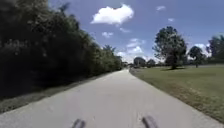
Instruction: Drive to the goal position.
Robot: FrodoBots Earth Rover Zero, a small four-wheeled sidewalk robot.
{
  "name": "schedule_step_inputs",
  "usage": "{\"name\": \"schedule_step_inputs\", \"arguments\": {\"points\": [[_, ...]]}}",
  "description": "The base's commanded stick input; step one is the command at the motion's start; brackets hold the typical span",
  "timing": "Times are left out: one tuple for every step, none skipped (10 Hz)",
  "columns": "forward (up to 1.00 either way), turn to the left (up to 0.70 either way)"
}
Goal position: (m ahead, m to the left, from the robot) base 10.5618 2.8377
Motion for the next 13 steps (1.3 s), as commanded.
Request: {"name": "schedule_step_inputs", "arguments": {"points": [[0.50, 0.00], [0.50, 0.00], [0.50, 0.00], [0.50, 0.00], [0.50, 0.00], [0.50, 0.00], [0.50, 0.00], [0.50, 0.00], [0.50, 0.00], [0.50, 0.00], [0.50, 0.00], [0.50, 0.00], [0.50, 0.00]]}}
